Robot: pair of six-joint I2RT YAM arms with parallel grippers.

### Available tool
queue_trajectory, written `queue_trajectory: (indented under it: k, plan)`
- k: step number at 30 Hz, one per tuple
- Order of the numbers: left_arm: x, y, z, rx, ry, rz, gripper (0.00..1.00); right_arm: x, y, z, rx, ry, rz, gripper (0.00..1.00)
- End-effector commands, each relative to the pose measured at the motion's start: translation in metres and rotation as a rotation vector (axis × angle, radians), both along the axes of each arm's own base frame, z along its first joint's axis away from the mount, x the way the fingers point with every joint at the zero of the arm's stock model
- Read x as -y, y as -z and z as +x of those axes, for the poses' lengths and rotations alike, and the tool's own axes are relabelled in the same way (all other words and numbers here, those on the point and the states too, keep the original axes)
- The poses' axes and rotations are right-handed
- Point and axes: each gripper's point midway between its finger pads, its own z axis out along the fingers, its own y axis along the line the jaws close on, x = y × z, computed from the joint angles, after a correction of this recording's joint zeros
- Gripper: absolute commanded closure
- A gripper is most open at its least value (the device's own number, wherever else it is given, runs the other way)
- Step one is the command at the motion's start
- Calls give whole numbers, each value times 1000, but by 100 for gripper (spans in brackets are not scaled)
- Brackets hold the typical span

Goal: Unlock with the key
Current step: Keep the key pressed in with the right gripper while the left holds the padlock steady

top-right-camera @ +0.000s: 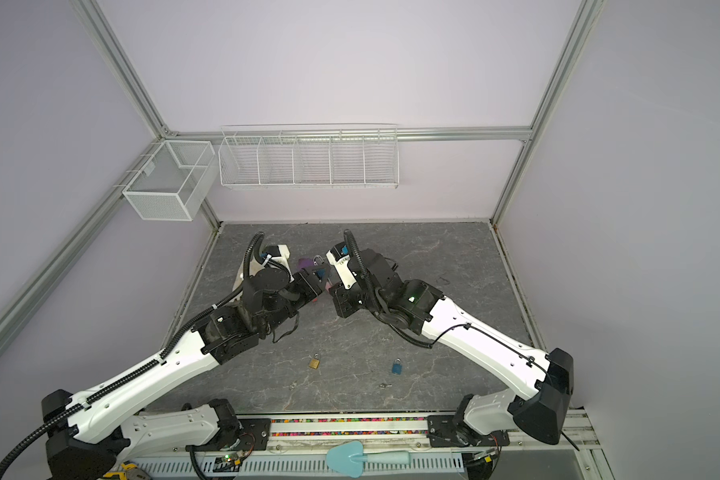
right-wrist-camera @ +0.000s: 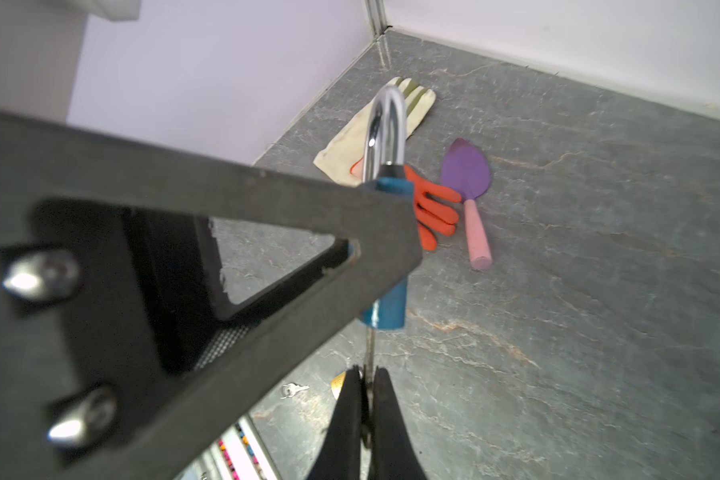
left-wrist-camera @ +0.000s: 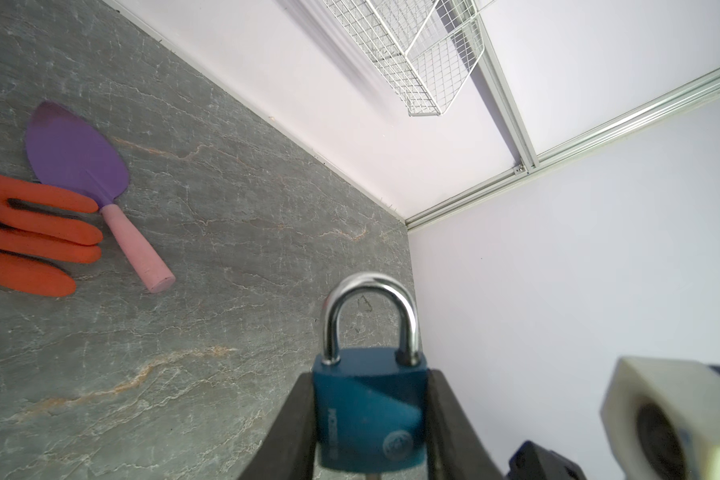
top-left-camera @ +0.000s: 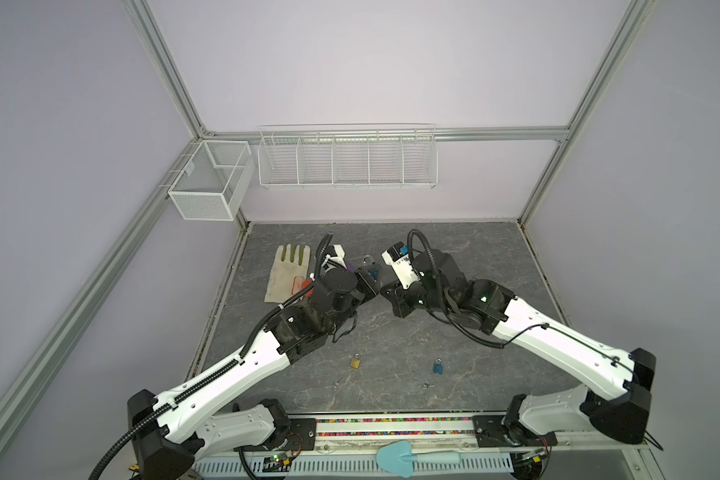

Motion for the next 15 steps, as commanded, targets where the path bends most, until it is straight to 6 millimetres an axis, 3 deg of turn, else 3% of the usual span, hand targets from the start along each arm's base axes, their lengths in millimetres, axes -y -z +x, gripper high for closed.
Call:
queue_trajectory:
  k: [1, 7, 15]
  plan:
    - [18, 18, -26, -5, 169, 68, 100, -15, -80, 11, 52, -33, 303, 93]
    - [20, 13, -30, 23, 207, 74, 100, -13, -72, 17, 100, 9, 218, 93]
    - [-5, 27, -23, -39, 92, 186, 100, 3, -62, 28, 206, 113, 41, 93]
